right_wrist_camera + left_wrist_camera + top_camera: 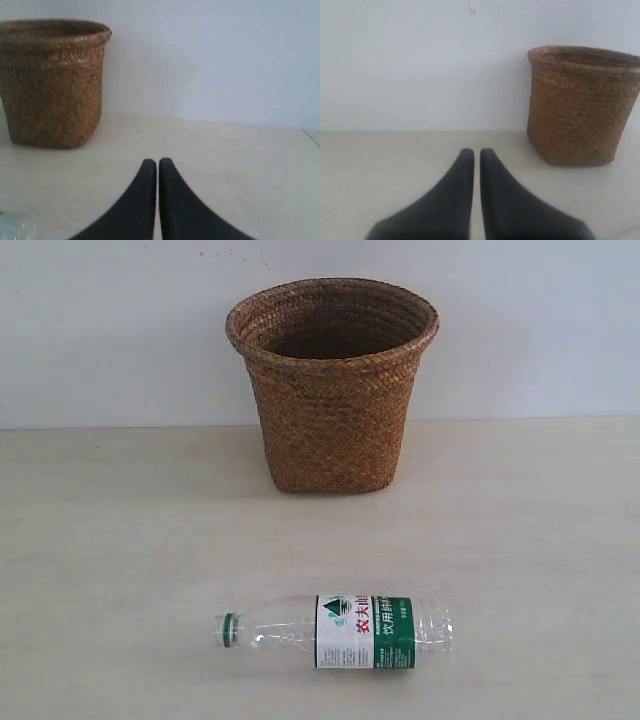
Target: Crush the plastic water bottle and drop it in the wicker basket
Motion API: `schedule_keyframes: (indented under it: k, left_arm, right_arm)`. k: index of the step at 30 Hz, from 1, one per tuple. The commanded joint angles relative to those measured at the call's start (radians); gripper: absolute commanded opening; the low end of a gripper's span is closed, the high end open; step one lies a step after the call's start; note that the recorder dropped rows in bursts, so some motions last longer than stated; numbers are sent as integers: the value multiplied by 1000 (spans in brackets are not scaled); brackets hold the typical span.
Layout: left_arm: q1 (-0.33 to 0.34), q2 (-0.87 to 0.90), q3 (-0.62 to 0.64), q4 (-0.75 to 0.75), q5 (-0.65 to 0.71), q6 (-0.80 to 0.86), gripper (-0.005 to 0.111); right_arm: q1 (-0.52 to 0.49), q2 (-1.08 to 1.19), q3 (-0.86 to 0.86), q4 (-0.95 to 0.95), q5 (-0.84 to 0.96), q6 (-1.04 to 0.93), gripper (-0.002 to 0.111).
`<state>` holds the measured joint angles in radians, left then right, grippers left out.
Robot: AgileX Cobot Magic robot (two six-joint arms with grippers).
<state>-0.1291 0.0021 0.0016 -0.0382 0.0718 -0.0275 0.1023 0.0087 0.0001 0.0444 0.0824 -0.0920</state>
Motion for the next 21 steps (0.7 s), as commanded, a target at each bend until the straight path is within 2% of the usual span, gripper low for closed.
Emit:
schedule_keyframes:
  k: [1, 3, 7, 10, 14, 21]
  left_arm:
    - [5, -2, -2, 1, -96, -66, 4]
    - [5, -2, -2, -9, -154, -108, 4]
    - [3, -2, -2, -9, -297, -313, 4]
    - [3, -2, -2, 12, -428, -338, 4]
    - [3, 64, -89, 12, -395, -338, 4]
    - [3, 353, -287, 143, -322, -361, 4]
  right_arm:
    - [-2, -6, 0, 45, -138, 92, 0]
    - [-2, -6, 0, 77, -208, 170, 0]
    - [-2, -6, 0, 81, -294, 237, 0]
    - [-2, -5, -47, 81, -281, 253, 0]
    - [-2, 34, -153, 81, -241, 255, 0]
    - [-2, 208, -351, 81, -148, 193, 0]
